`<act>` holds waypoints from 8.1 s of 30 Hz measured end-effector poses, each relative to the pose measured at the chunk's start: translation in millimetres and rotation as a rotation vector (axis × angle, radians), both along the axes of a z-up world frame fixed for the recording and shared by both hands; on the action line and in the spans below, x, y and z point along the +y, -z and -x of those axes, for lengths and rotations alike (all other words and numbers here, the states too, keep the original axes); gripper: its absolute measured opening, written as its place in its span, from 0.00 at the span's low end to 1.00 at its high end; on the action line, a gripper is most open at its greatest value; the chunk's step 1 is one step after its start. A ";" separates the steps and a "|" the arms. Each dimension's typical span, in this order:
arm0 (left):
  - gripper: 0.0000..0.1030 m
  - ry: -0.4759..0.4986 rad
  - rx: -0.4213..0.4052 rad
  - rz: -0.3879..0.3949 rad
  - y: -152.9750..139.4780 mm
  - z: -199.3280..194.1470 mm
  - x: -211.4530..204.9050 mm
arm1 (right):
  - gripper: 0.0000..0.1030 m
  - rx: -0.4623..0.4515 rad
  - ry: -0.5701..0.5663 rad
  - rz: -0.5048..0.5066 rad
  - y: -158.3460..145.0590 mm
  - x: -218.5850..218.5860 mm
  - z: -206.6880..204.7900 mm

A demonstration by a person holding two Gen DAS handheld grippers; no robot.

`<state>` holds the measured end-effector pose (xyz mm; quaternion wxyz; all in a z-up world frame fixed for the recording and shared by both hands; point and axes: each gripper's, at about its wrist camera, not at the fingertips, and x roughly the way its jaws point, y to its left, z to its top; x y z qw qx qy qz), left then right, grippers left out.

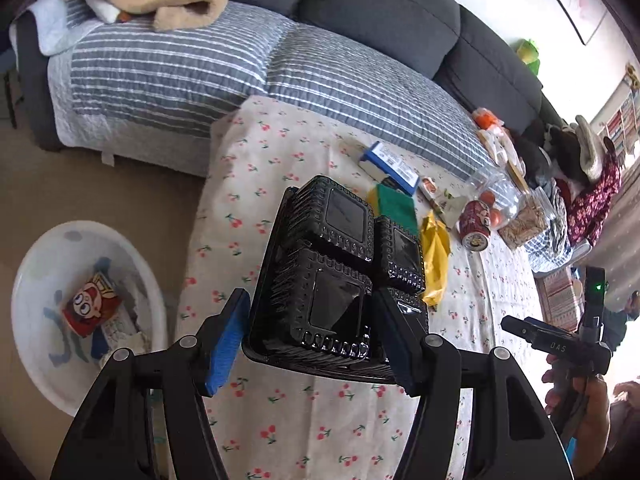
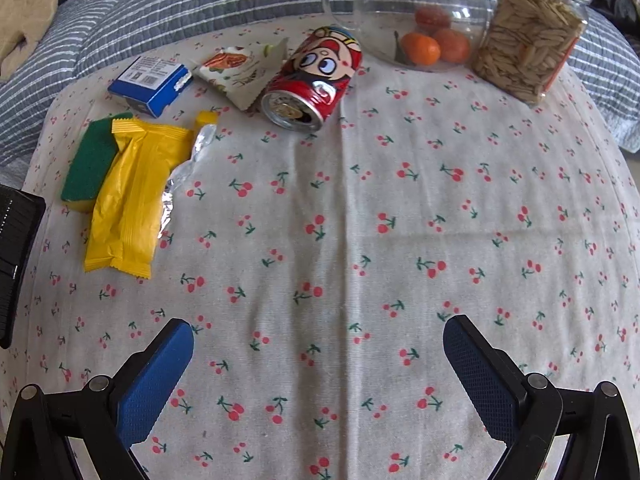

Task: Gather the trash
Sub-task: 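Lift the black tray with the left gripper while the right grasps the yellow snack packet, then carry the black tray over the bin and open the left gripper, then carry the yellow snack packet over the bin and open the right gripper, then move the left gripper to the table and grasp the green sponge, then lift the green sponge with the left gripper while the right grasps the cartoon red can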

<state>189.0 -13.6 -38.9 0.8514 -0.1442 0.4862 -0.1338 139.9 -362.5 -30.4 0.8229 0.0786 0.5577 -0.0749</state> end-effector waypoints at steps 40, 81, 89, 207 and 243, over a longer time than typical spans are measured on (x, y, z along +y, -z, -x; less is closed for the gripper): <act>0.64 -0.117 0.014 0.012 4.6 21.4 89.8 | 0.48 -0.067 -0.157 -0.116 13.6 99.6 -37.8; 0.93 -0.337 0.127 -0.341 30.2 70.3 233.4 | 0.48 -0.048 -0.654 -0.124 7.6 327.6 10.3; 0.93 -0.375 0.143 -0.324 35.8 82.7 259.3 | 0.48 -0.013 -0.718 -0.150 36.4 397.9 -16.6; 0.59 0.006 0.033 -0.074 37.1 -68.8 -37.7 | 0.89 -0.147 0.192 -0.212 21.5 -58.2 -119.7; 0.59 0.007 -0.011 -0.077 -3.7 42.3 34.0 | 0.42 0.040 -0.004 -0.273 13.7 13.4 22.4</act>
